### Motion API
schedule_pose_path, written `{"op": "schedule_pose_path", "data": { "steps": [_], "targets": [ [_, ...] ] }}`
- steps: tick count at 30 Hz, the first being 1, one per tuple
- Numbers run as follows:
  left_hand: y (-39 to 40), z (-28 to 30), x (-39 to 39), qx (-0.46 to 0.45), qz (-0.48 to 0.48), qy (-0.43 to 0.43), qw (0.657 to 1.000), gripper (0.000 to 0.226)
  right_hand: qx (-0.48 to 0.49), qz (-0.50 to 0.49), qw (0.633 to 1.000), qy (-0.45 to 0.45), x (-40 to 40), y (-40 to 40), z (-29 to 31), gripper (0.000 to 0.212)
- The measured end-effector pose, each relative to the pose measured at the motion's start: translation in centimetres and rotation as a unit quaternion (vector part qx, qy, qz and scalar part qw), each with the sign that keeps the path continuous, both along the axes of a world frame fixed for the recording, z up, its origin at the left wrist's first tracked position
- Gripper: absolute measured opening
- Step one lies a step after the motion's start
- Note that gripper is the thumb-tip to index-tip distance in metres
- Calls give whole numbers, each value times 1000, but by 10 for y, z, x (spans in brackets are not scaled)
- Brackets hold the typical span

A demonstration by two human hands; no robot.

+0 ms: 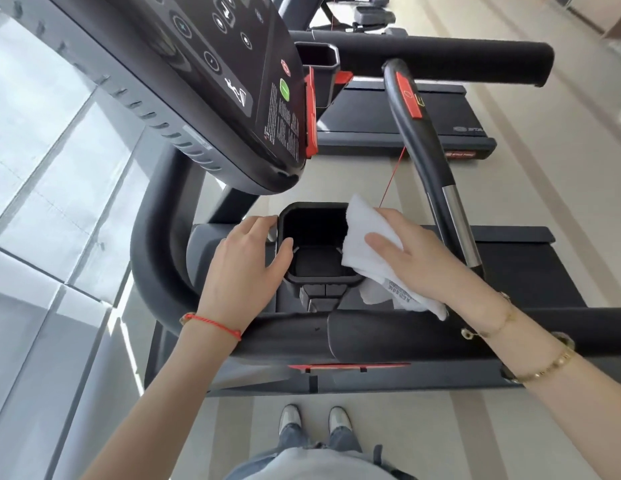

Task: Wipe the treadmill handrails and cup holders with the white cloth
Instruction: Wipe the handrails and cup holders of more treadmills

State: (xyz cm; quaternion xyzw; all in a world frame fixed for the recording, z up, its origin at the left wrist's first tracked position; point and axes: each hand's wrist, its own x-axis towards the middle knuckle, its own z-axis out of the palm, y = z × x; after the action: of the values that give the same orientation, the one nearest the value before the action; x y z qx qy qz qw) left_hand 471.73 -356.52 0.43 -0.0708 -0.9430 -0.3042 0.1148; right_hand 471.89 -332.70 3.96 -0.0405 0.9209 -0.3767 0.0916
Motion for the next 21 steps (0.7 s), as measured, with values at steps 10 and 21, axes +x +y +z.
{"op": "schedule_pose_path", "data": {
  "steps": [10, 21],
  "targets": [
    [-3, 2, 7, 49, -26, 21, 998, 37, 53, 273, 951, 133, 72, -15, 11, 40],
    [-4, -2, 7, 60, -22, 17, 998, 36, 171, 328, 884, 285, 86, -11, -8, 40]
  ]
}}
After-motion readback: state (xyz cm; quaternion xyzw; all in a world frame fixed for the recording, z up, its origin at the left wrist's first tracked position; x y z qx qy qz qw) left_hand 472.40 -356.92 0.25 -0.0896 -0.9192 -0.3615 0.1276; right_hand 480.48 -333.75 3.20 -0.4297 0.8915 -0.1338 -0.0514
